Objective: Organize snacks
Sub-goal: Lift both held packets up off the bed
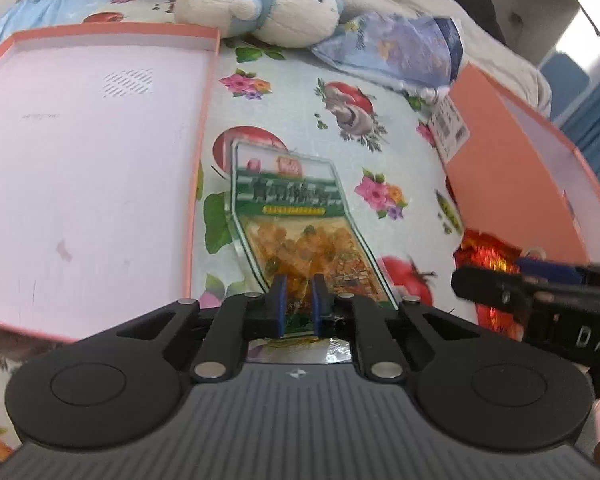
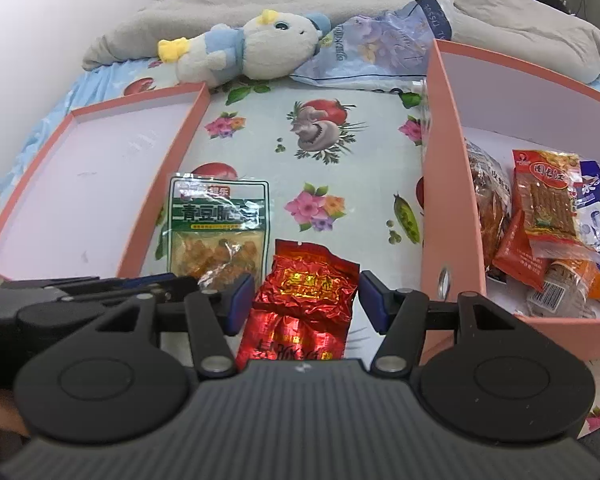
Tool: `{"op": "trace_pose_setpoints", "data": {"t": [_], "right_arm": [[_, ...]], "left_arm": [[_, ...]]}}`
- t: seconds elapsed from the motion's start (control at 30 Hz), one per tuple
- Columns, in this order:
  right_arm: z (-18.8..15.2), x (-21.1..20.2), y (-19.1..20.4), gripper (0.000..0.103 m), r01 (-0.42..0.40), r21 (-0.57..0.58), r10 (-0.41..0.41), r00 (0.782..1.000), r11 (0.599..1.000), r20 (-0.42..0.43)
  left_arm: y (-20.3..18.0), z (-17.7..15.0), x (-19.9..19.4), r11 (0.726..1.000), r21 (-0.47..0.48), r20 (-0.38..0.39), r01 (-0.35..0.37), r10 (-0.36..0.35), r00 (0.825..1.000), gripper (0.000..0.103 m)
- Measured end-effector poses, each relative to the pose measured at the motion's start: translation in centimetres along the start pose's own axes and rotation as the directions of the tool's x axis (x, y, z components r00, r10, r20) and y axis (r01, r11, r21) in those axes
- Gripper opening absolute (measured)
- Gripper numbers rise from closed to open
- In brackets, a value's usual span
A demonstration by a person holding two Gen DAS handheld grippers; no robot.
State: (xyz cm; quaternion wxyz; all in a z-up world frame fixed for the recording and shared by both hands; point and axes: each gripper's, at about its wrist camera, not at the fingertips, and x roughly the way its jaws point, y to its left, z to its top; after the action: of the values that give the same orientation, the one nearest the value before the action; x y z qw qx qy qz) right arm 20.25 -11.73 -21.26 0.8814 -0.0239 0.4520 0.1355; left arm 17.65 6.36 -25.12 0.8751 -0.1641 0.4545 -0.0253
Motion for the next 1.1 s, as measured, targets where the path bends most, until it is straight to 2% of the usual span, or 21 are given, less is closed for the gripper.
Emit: {"op": "trace_pose_setpoints", "data": {"t": [0.23, 0.43, 0.57, 0.6, 0.8, 0.97, 1.1], "right_arm": [[1.3, -2.0, 0.3, 0.060, 0.007, -0.016, -0.007, 1.000, 1.000, 0.027], [3.1, -3.8, 0.2, 0.060, 0.002, -0.024, 0.000, 0.998, 1.000, 0.060], [3.9, -5.0, -0.1, 0.060, 0.004, -0.024, -0.002, 0.996, 1.000, 0.085], [4.0, -5.2, -0.2, 0.060, 0.003, -0.022, -0.001, 0.996, 1.000, 0.090], [4.4, -6.8, -1.6, 0.060, 0.014, -0.014, -0.012, 0.992, 1.000, 0.126], [3.7, -7.1, -2.6, 0.060, 0.014, -0.017, -0.011, 0.993, 1.000, 0.116], [2.7, -6.5, -3.1, 0.060, 0.004, -0.007, -0.003, 0.996, 1.000, 0.086]], "left_arm": [[0.3, 1.1, -2.7, 0.995, -0.095, 0.042, 0.012, -0.008, 0.999, 0.008], [0.2, 2.6, -4.5, 0.992, -0.127, 0.068, 0.028, -0.019, 0.997, 0.007], [-0.6, 3.9, -6.1, 0.994, -0.107, 0.103, 0.034, -0.023, 0.994, 0.005], [-0.8, 4.2, -6.4, 0.994, -0.105, 0.112, 0.038, -0.026, 0.993, 0.001], [-3.2, 6.2, -8.0, 0.997, -0.060, 0.168, 0.058, -0.047, 0.985, 0.000], [-3.8, 5.9, -6.9, 0.998, -0.046, 0.138, 0.041, -0.034, 0.990, 0.001], [-2.7, 4.9, -4.8, 0.993, -0.109, 0.069, 0.045, -0.037, 0.997, 0.001]]}}
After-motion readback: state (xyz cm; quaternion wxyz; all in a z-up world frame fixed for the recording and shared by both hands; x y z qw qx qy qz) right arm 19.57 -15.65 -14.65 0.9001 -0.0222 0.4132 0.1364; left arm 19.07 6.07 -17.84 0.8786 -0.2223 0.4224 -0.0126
